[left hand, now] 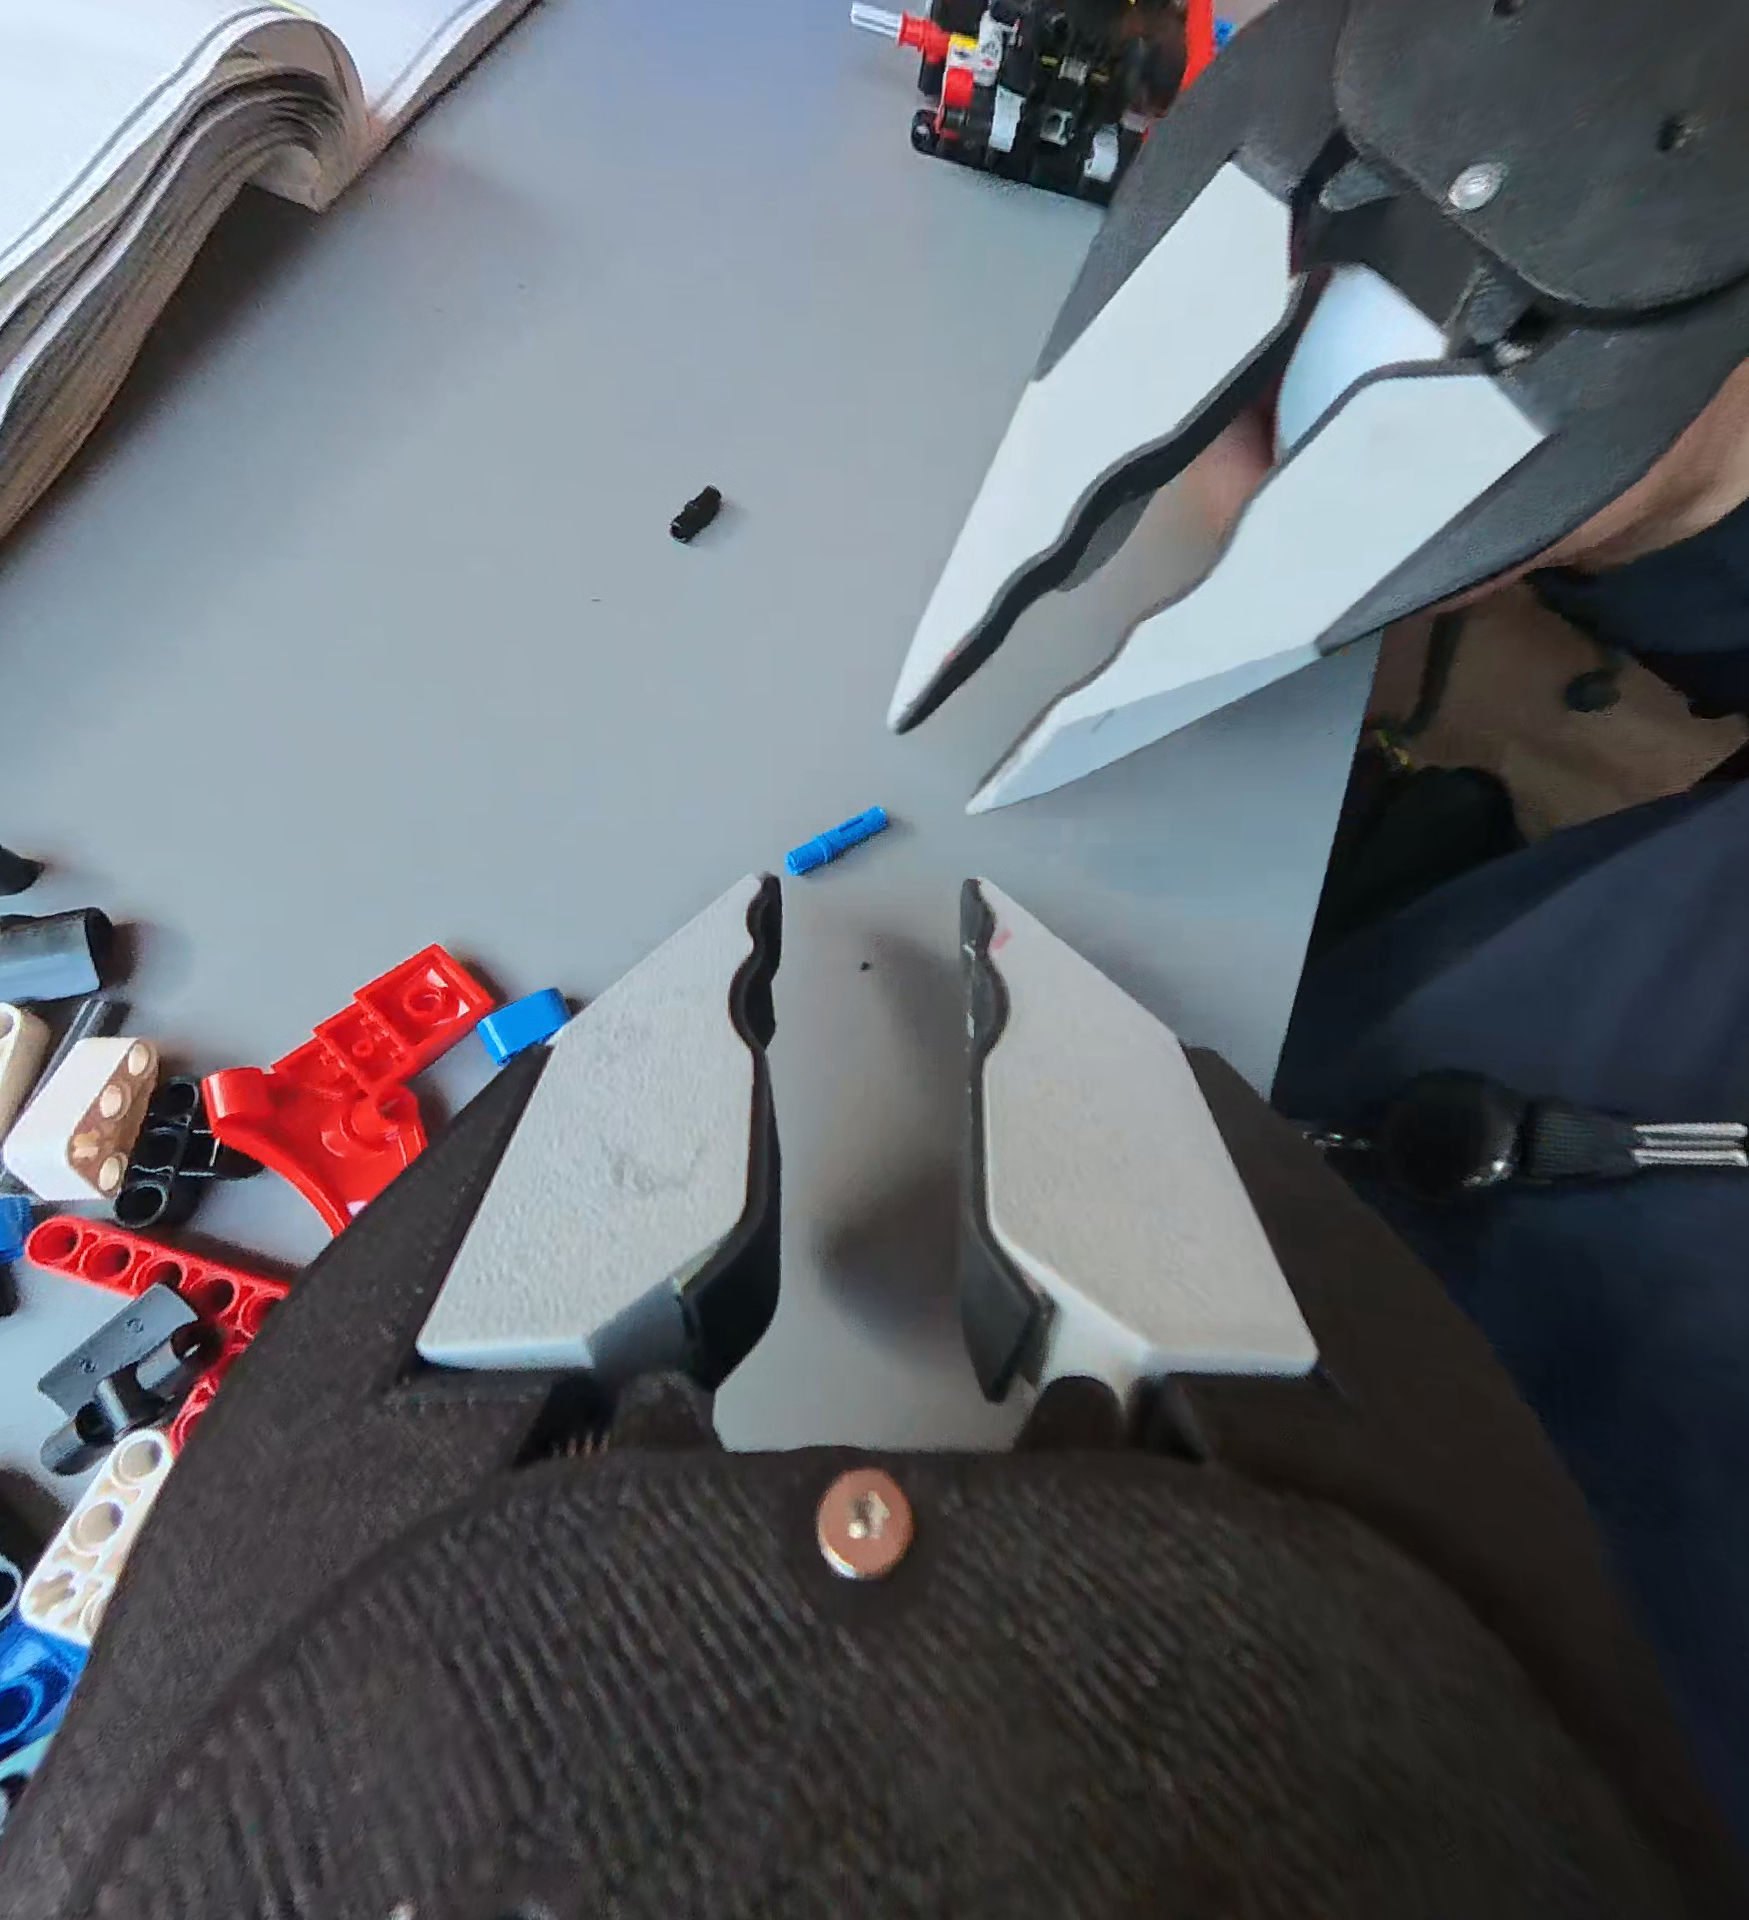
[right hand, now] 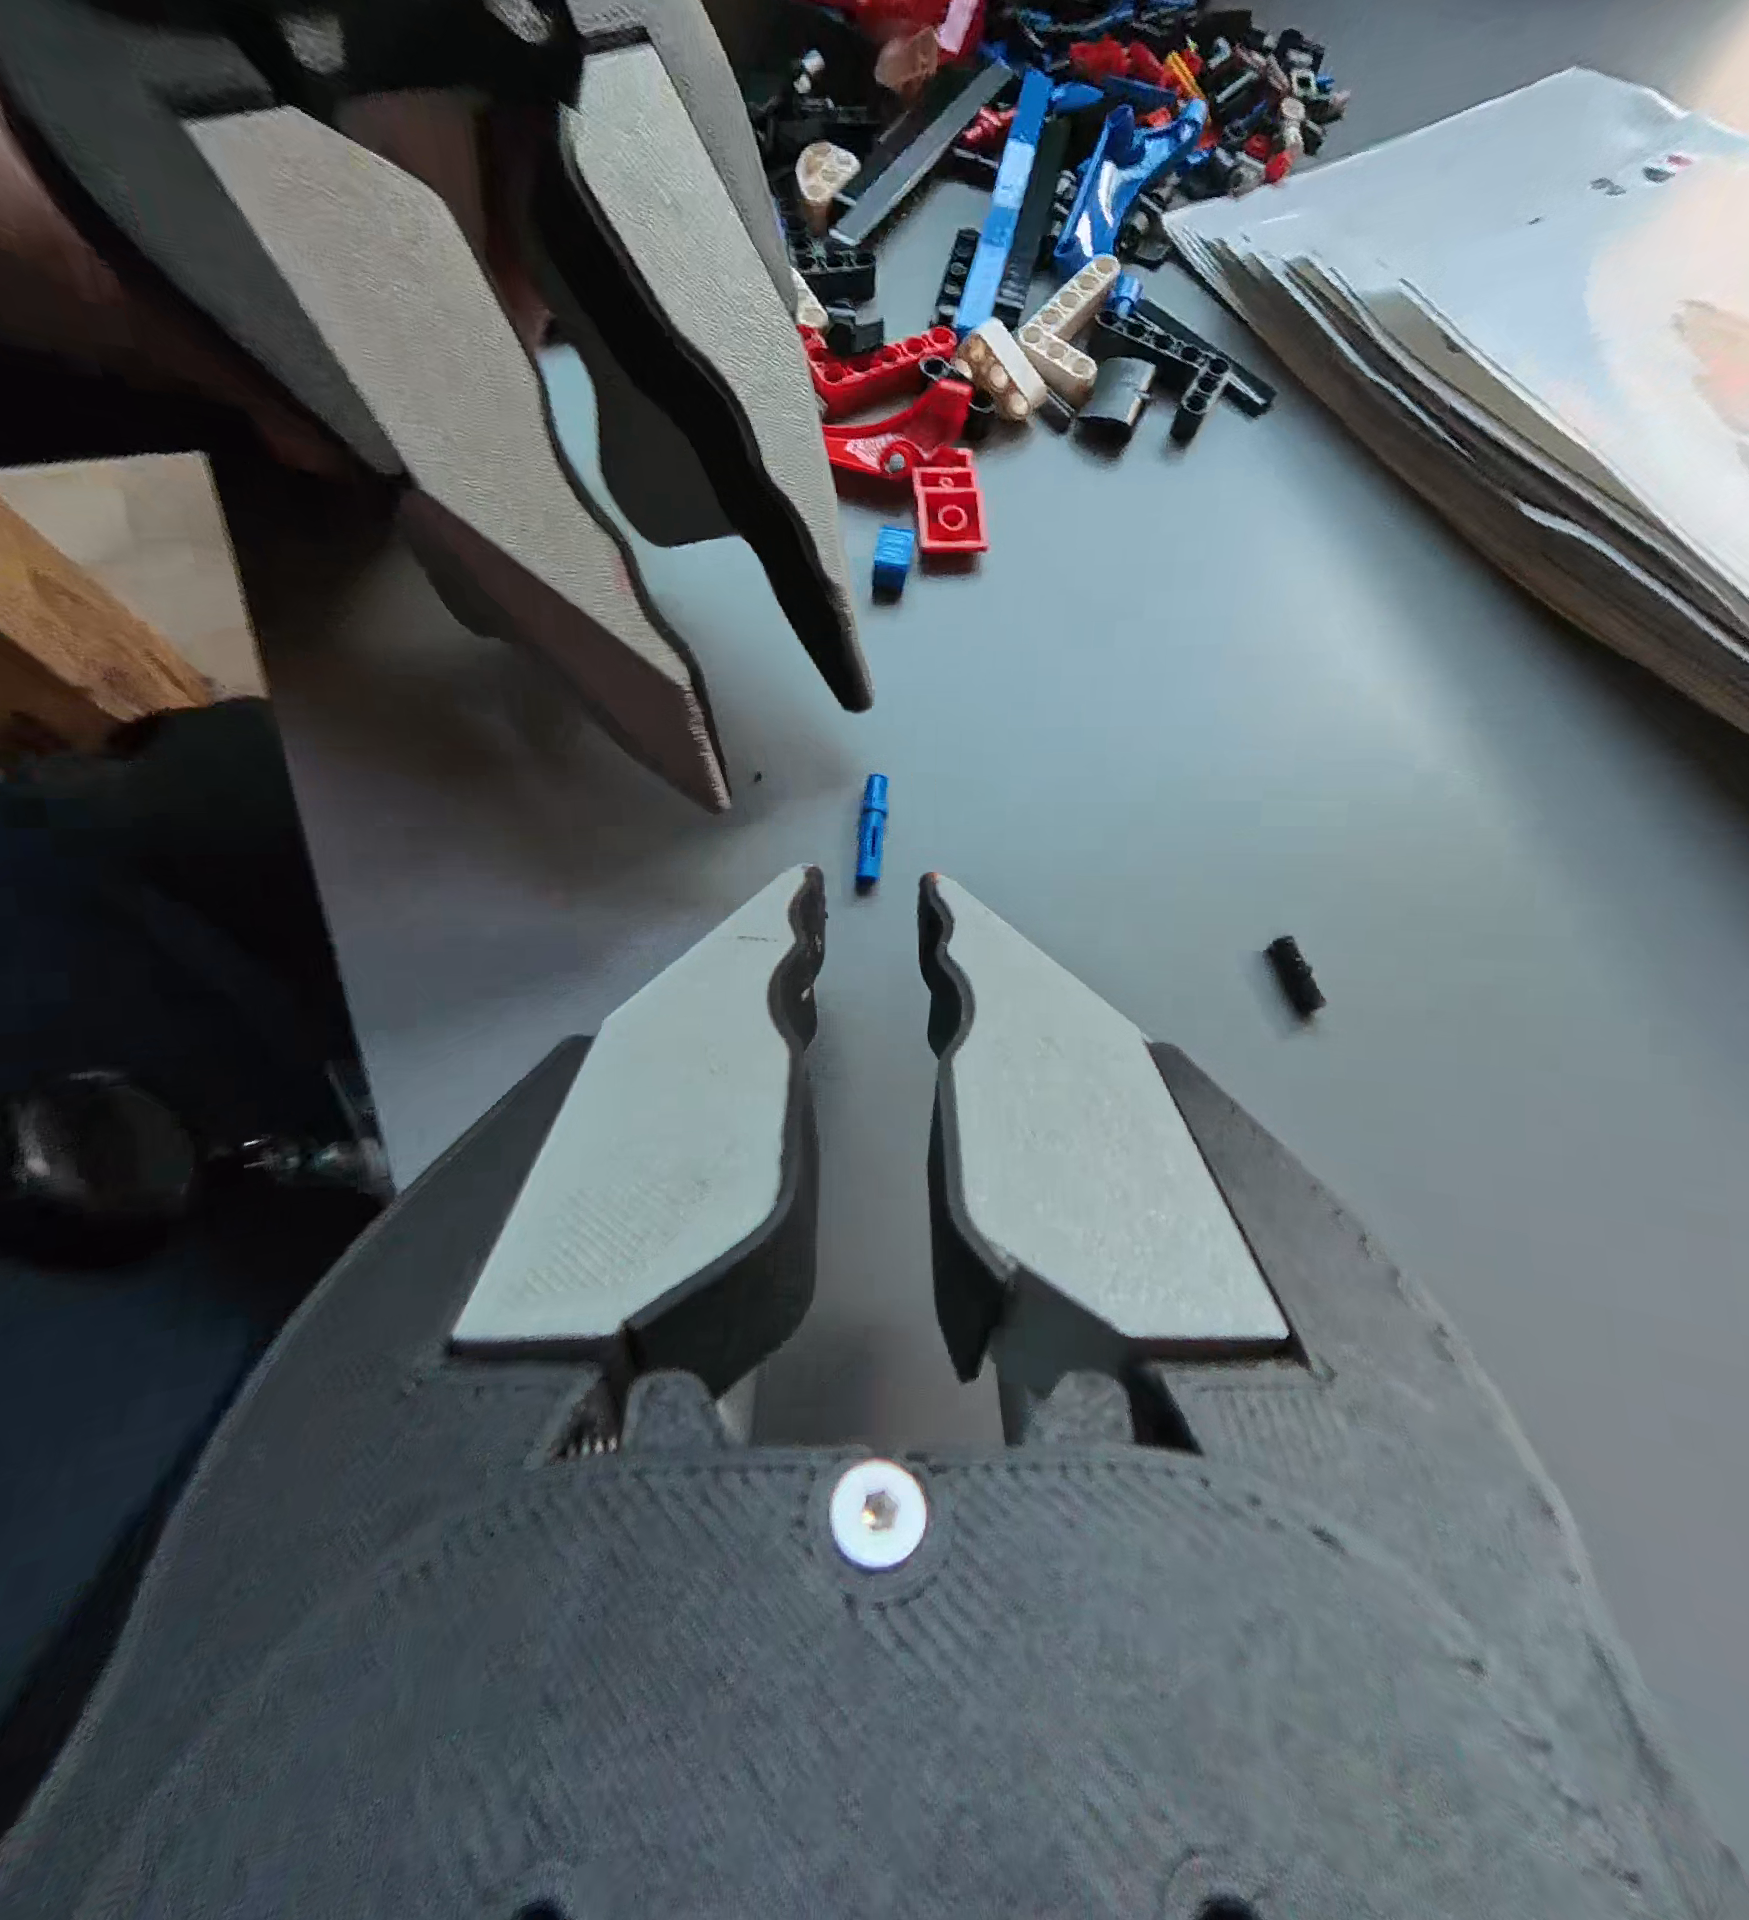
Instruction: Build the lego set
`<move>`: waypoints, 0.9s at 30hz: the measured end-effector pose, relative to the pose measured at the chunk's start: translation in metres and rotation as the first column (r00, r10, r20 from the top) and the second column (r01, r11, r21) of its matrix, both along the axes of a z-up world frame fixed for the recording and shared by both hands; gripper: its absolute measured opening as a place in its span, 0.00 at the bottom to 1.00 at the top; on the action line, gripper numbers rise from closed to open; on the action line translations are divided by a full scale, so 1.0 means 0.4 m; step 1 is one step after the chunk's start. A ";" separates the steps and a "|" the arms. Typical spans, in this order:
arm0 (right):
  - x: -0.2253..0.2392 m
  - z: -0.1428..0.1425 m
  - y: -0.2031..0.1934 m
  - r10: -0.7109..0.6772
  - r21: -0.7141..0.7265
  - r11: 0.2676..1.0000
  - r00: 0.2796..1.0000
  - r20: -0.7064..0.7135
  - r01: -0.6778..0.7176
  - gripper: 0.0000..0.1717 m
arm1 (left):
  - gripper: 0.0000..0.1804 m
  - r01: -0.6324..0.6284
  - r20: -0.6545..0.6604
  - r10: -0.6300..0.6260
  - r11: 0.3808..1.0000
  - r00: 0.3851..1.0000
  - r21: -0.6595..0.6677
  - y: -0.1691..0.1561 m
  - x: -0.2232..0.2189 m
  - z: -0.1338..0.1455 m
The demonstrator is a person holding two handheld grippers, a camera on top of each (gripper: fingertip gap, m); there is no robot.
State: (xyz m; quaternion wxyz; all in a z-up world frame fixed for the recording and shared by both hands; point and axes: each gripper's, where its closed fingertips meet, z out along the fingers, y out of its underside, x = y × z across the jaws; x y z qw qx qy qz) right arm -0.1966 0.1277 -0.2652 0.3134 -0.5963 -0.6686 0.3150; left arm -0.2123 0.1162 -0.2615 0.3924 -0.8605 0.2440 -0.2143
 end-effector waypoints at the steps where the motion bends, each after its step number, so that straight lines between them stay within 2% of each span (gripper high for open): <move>1: -0.007 -0.009 0.010 -0.016 0.027 1.000 1.000 0.023 0.016 0.08 | 0.18 -0.003 -0.004 0.003 1.000 1.000 0.001 0.001 -0.001 -0.001; 7: -0.027 -0.035 0.009 0.017 0.029 0.999 0.996 0.090 -0.020 0.10 | 0.18 -0.025 0.045 0.025 1.000 0.999 -0.003 0.004 -0.009 0.008; 11: -0.033 -0.035 0.013 0.021 0.057 0.998 0.996 0.089 -0.026 0.01 | 0.18 -0.031 0.109 0.032 0.999 0.993 -0.008 0.005 -0.014 0.021; 20: -0.042 -0.034 0.004 0.107 0.081 0.990 0.990 0.086 -0.114 0.00 | 0.18 -0.003 0.150 0.007 1.000 0.989 -0.031 -0.001 -0.009 0.023; 23: -0.042 -0.031 0.004 0.127 0.105 0.985 0.989 0.079 -0.135 0.00 | 0.18 0.039 0.112 -0.035 0.999 0.993 -0.036 -0.008 -0.010 0.013; 27: -0.040 -0.024 0.005 0.147 0.113 0.982 0.987 0.061 -0.153 0.00 | 0.18 0.057 -0.031 -0.057 0.998 0.998 0.003 0.003 -0.037 -0.005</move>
